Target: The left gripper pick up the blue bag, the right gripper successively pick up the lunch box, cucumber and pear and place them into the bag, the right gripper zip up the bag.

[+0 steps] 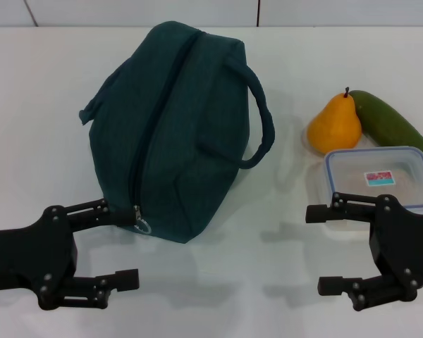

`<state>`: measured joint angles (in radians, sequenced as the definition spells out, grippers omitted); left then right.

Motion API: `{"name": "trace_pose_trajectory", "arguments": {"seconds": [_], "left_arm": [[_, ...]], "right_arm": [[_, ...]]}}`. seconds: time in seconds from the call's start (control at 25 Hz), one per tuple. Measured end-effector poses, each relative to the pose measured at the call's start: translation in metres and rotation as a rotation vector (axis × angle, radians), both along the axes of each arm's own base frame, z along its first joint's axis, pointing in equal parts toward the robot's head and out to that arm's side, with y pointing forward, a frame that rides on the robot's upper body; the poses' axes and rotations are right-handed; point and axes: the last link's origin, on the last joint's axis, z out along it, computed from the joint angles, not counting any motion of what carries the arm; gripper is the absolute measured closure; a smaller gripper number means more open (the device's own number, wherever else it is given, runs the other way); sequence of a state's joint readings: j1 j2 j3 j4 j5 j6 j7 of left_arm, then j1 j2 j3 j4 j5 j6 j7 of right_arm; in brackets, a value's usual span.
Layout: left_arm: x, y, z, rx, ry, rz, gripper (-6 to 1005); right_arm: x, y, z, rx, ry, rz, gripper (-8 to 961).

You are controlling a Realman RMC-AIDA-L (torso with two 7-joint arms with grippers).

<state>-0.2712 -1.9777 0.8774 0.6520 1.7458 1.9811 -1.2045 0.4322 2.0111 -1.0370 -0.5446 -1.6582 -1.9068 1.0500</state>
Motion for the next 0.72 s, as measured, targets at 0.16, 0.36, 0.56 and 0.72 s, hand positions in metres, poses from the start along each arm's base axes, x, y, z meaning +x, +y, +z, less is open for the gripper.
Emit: {"name": "trace_pose_trajectory", "arguments": {"seconds": [0.16, 0.36, 0.56, 0.72], "left_arm": [[0.0, 0.0, 0.0, -0.003, -0.002, 0.001, 137], [0.001, 0.001, 0.0, 0.0, -0.003, -0.003, 137], [0.007, 0.003, 0.007, 0.018, -0.045, -0.025, 137], [0.013, 0.015, 0.031, 0.151, -0.139, -0.019, 138]], "right_arm": [[-0.001, 0.001, 0.0, -0.007, 0.001, 0.0, 93], [-0.002, 0.001, 0.0, -0.013, 0.002, -0.002, 93], [-0.002, 0.002, 0.001, -0.007, 0.005, -0.005, 93], [-0.002, 0.004, 0.002, 0.003, 0.006, -0.01, 93]]}}
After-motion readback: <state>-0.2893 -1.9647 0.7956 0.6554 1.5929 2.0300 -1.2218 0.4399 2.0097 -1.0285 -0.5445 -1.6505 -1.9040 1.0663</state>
